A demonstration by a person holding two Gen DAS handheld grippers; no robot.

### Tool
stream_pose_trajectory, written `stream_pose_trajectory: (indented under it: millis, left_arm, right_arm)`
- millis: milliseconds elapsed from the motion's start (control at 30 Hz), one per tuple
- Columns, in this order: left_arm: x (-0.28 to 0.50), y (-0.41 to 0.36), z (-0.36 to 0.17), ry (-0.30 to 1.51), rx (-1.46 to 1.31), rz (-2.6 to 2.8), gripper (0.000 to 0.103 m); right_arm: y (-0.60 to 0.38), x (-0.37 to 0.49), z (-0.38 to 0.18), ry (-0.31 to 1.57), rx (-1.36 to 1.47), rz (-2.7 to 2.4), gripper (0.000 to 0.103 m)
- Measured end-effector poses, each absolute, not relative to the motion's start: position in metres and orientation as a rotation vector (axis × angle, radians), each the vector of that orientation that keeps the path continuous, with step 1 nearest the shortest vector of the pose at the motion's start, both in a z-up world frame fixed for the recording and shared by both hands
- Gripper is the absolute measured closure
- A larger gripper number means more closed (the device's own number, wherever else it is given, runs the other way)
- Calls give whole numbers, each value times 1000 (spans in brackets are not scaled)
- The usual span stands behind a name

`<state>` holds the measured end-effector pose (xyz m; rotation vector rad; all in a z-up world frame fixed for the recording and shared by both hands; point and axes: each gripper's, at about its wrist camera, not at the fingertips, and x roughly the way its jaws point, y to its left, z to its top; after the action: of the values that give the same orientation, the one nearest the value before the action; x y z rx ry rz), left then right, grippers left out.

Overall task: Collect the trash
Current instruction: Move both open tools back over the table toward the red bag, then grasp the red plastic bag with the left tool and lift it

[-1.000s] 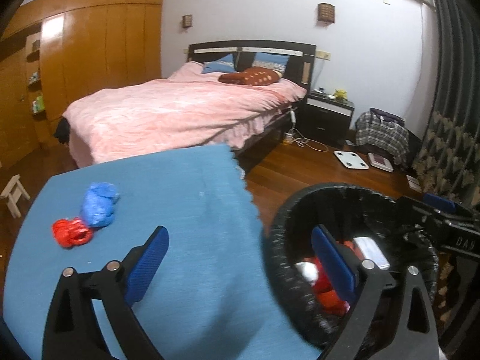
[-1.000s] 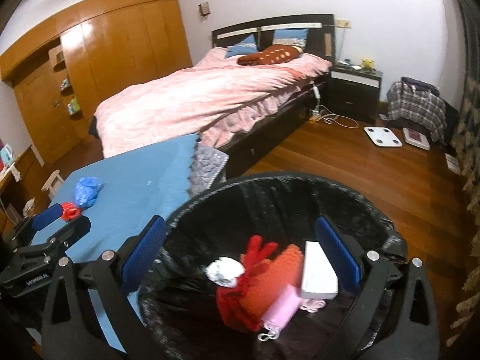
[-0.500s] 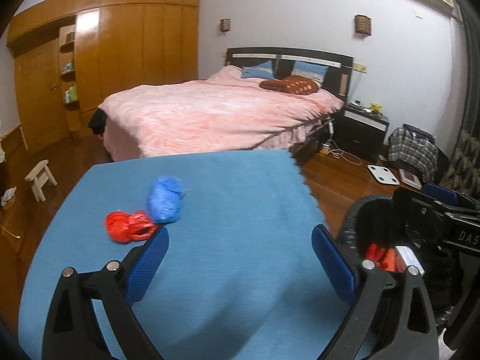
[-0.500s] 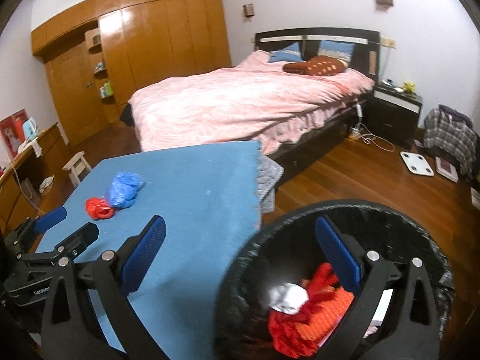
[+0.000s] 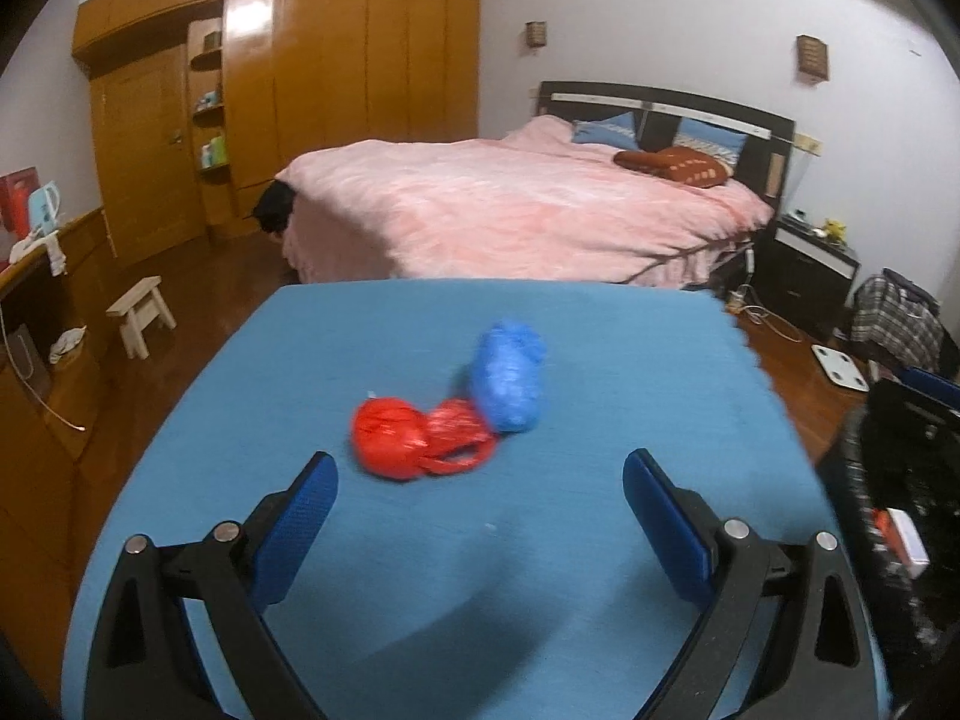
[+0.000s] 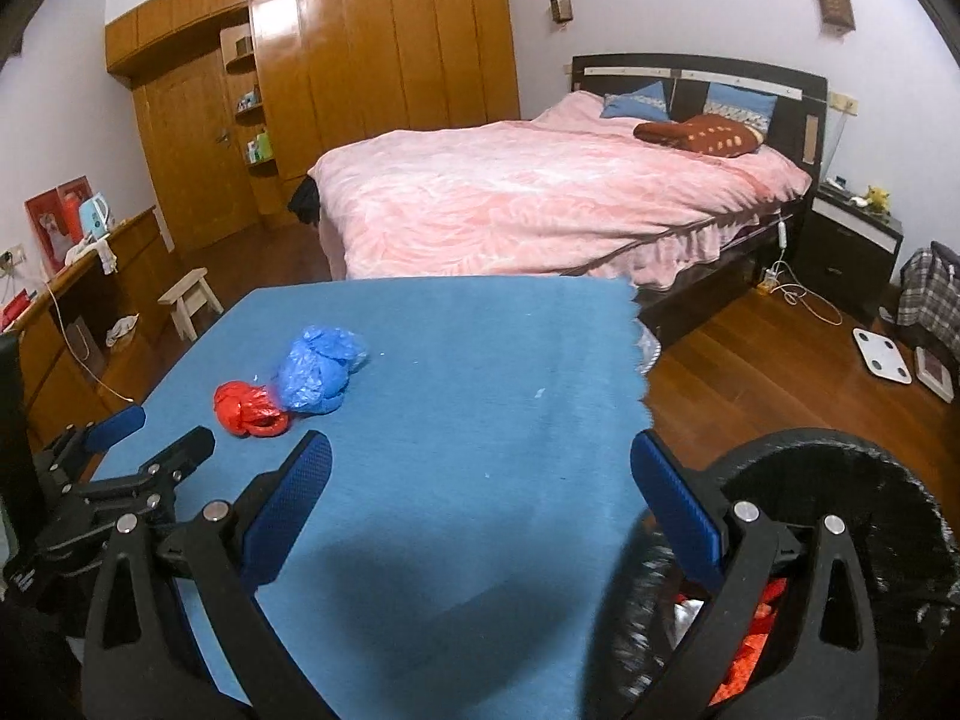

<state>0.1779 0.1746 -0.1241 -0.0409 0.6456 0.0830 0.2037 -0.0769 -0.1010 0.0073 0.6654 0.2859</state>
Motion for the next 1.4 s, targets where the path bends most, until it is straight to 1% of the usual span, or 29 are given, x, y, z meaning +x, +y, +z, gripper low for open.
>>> stream_pose_trajectory:
  millis: [200,400,600,667,733,767,833,867,933,1233,1300,1400]
  left_arm:
    - [204,201,-137,674,-47,118,10]
    - [228,221,-155,726,-67,122,14]
    - [244,224,-167,761,-75,107,15]
    - [248,222,-170,775,-82,101,16]
    - [252,222,-175,794,-85,92,22]
    - [254,222,-179,807,-87,86,23]
    - [257,220,-184,831,-90,73,35]
    - [257,220,-186,833,-89,72,37]
    - [257,219,-187,832,-93,72,46]
    - [252,221,-182,799,-104,68,60]
    - [247,222,-178,787,-111,66,62]
    - [239,228,-171,763,-118,77,63]
  right_arm:
    - [-60,228,-110,685,1,286,6]
    - [-48,244,-121,702,-12,288,6]
    - [-43,251,-131,723,-20,288,6]
    - [-41,252,-134,730,-29,288,6]
    - [-41,254,-136,735,-34,288,6]
    - [-40,254,-137,736,-37,288,6]
    - [-40,254,-138,741,-41,284,6]
    - [-40,255,-139,742,-42,283,6]
    - [-40,255,-141,745,-47,282,6]
    - [-28,259,-145,753,-53,297,6]
    - [-24,261,-146,753,-49,304,6]
    - [-17,266,-147,754,-40,317,6]
